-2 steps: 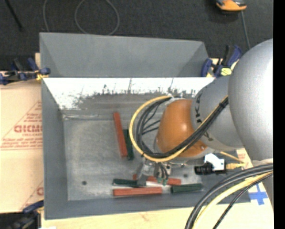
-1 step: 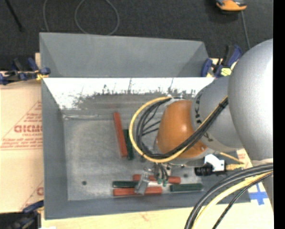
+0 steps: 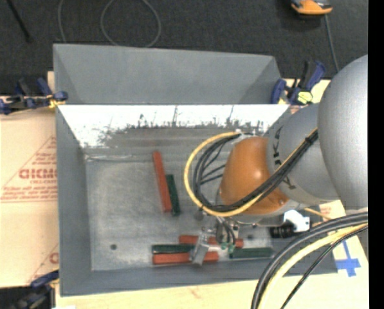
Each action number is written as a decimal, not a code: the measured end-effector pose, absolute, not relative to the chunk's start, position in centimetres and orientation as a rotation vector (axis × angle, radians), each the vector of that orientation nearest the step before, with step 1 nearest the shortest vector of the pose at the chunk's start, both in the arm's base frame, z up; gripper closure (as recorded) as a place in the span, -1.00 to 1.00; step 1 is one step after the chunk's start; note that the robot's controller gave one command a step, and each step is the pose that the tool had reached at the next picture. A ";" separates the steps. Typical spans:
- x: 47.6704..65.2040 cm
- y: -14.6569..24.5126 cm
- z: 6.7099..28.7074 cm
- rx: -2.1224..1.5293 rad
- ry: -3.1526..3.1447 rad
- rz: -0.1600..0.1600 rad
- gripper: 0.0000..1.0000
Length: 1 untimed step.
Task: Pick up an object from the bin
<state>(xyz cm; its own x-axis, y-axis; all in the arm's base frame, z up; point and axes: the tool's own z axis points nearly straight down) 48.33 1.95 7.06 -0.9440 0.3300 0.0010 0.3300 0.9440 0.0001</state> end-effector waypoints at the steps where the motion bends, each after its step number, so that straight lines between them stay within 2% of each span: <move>1: 50.9 2.1 7.7 -0.099 -3.144 0.001 -1.00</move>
Offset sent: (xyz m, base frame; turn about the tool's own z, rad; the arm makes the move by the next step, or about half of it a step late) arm 0.0245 0.0021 0.0056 -0.2737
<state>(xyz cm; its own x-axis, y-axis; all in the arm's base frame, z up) 50.93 2.08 7.69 -0.9980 0.0626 -0.0044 0.0626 0.9980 -0.0005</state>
